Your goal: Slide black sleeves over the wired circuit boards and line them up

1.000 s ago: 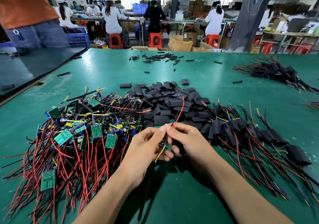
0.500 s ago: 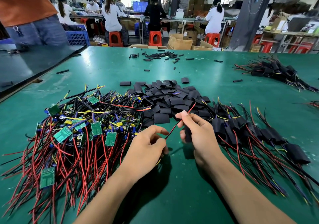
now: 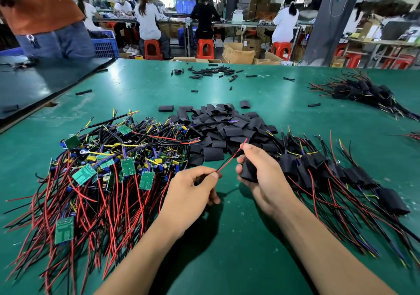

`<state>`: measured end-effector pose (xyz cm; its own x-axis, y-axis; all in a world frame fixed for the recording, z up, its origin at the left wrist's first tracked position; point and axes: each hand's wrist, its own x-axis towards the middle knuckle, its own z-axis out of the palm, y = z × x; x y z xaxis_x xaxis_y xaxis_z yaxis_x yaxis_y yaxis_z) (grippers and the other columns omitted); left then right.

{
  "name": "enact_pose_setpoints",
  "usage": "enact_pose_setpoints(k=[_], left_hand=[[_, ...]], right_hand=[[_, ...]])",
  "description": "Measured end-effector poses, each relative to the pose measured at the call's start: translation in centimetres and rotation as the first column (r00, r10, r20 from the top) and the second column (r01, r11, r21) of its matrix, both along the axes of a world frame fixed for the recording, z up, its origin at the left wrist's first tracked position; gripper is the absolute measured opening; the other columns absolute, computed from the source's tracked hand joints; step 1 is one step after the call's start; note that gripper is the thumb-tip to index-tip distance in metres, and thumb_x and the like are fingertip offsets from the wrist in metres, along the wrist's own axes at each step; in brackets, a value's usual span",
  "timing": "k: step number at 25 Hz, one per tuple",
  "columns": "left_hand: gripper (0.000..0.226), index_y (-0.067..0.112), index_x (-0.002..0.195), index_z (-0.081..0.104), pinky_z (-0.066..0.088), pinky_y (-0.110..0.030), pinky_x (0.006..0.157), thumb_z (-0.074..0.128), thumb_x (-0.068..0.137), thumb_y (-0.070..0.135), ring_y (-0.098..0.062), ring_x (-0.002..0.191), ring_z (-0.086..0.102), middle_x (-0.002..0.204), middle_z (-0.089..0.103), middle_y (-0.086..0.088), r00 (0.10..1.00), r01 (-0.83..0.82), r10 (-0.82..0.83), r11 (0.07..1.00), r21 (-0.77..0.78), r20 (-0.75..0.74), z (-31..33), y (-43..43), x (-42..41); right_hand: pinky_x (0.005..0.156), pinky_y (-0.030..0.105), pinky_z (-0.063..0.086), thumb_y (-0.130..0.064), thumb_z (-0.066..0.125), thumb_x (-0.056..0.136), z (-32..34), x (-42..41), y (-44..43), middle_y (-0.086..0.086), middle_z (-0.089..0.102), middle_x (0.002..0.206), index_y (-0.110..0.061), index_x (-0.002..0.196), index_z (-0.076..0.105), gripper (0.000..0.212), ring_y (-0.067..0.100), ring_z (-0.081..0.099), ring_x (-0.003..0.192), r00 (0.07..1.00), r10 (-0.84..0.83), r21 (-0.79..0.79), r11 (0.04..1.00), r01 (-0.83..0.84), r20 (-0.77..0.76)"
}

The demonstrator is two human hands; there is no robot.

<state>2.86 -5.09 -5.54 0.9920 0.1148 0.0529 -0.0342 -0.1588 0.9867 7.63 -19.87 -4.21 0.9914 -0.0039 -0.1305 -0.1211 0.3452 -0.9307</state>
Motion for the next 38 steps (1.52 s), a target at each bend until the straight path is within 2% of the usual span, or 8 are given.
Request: enact_pose_setpoints(k=[3, 7, 11, 14, 24, 31, 35, 38], left_hand=[[0.019, 0.009, 0.086, 0.071, 0.042, -0.027, 0.052, 0.056, 0.097, 0.010, -0.023, 0.047, 0.057, 0.044, 0.050, 0.005, 0.997, -0.077, 0.075, 0.995, -0.062, -0.034, 0.0, 0.1, 0.2], [0.022, 0.006, 0.076, 0.068, 0.036, -0.024, 0.046, 0.061, 0.094, 0.016, -0.022, 0.039, 0.047, 0.041, 0.041, 0.006, 0.996, -0.070, 0.065, 0.995, -0.075, -0.064, 0.2, 0.6, 0.0], [0.028, 0.008, 0.059, 0.062, 0.034, -0.020, 0.042, 0.064, 0.086, 0.014, -0.018, 0.034, 0.043, 0.040, 0.036, 0.001, 0.997, -0.011, 0.011, 1.000, 0.006, -0.082, 0.5, 0.7, -0.2], [0.030, 0.013, 0.053, 0.060, 0.034, -0.019, 0.041, 0.064, 0.083, 0.014, -0.018, 0.035, 0.043, 0.040, 0.035, 0.000, 0.996, 0.003, -0.001, 1.000, 0.019, -0.085, 0.5, 0.8, -0.3], [0.027, 0.009, 0.058, 0.061, 0.032, -0.021, 0.044, 0.062, 0.085, 0.013, -0.020, 0.039, 0.038, 0.040, 0.031, 0.003, 0.994, 0.054, -0.057, 0.998, -0.027, -0.096, 0.7, 1.1, -0.4], [0.026, 0.007, 0.058, 0.061, 0.033, -0.022, 0.046, 0.064, 0.083, 0.016, -0.019, 0.039, 0.040, 0.041, 0.034, 0.003, 0.992, 0.082, -0.080, 0.996, 0.017, -0.097, 0.8, 1.2, -0.4], [0.024, 0.007, 0.059, 0.061, 0.033, -0.022, 0.047, 0.062, 0.071, 0.028, -0.019, 0.039, 0.040, 0.042, 0.035, 0.001, 0.993, 0.082, -0.079, 0.996, 0.030, -0.088, 1.0, 1.1, -0.5], [0.026, 0.006, 0.059, 0.061, 0.033, -0.022, 0.047, 0.066, 0.080, 0.020, -0.020, 0.039, 0.040, 0.042, 0.036, -0.001, 0.995, 0.061, -0.059, 0.998, 0.032, -0.080, 0.9, 1.1, -0.4]], right_hand=[[0.057, 0.026, 0.047, -0.019, 0.047, 0.104, 0.2, 0.1, 0.2, 0.004, 0.066, 0.083, -0.017, 0.113, 0.059, 0.016, 0.013, 0.064, 0.066, 0.995, 0.076, 0.129, 0.989, -0.067, -0.065], [0.058, 0.025, 0.043, -0.024, 0.047, 0.104, 0.4, 0.0, 0.4, 0.002, 0.057, 0.076, -0.018, 0.108, 0.062, 0.017, 0.013, 0.058, 0.062, 0.994, 0.087, 0.141, 0.987, -0.077, -0.060], [0.062, 0.028, 0.041, -0.034, 0.042, 0.106, 1.1, 0.4, -0.5, -0.001, 0.052, 0.076, -0.019, 0.110, 0.056, 0.021, 0.013, 0.052, 0.064, 0.999, -0.043, 0.327, 0.944, 0.048, -0.023], [0.064, 0.027, 0.045, -0.031, 0.041, 0.106, 1.3, 0.6, -1.1, -0.002, 0.049, 0.076, -0.020, 0.111, 0.050, 0.015, 0.013, 0.051, 0.068, 0.990, -0.139, 0.433, 0.893, 0.122, 0.007], [0.072, 0.033, 0.050, -0.028, 0.042, 0.107, 1.0, 0.6, -0.8, -0.001, 0.048, 0.078, -0.017, 0.117, 0.046, 0.015, 0.019, 0.056, 0.074, 0.985, -0.164, 0.498, 0.860, 0.112, 0.060], [0.079, 0.037, 0.053, -0.028, 0.041, 0.108, 0.7, 0.7, -0.6, 0.001, 0.049, 0.079, -0.017, 0.110, 0.050, 0.014, 0.022, 0.062, 0.079, 0.986, -0.157, 0.441, 0.890, 0.117, 0.053], [0.083, 0.040, 0.053, -0.029, 0.042, 0.107, 1.0, 0.5, -0.7, 0.001, 0.048, 0.076, -0.016, 0.103, 0.052, 0.017, 0.025, 0.062, 0.081, 0.990, -0.140, 0.465, 0.878, 0.112, 0.026], [0.086, 0.042, 0.054, -0.030, 0.042, 0.107, 1.3, 0.4, -0.9, 0.003, 0.047, 0.075, -0.014, 0.099, 0.050, 0.020, 0.028, 0.063, 0.080, 0.994, -0.111, 0.503, 0.858, 0.100, -0.009]])
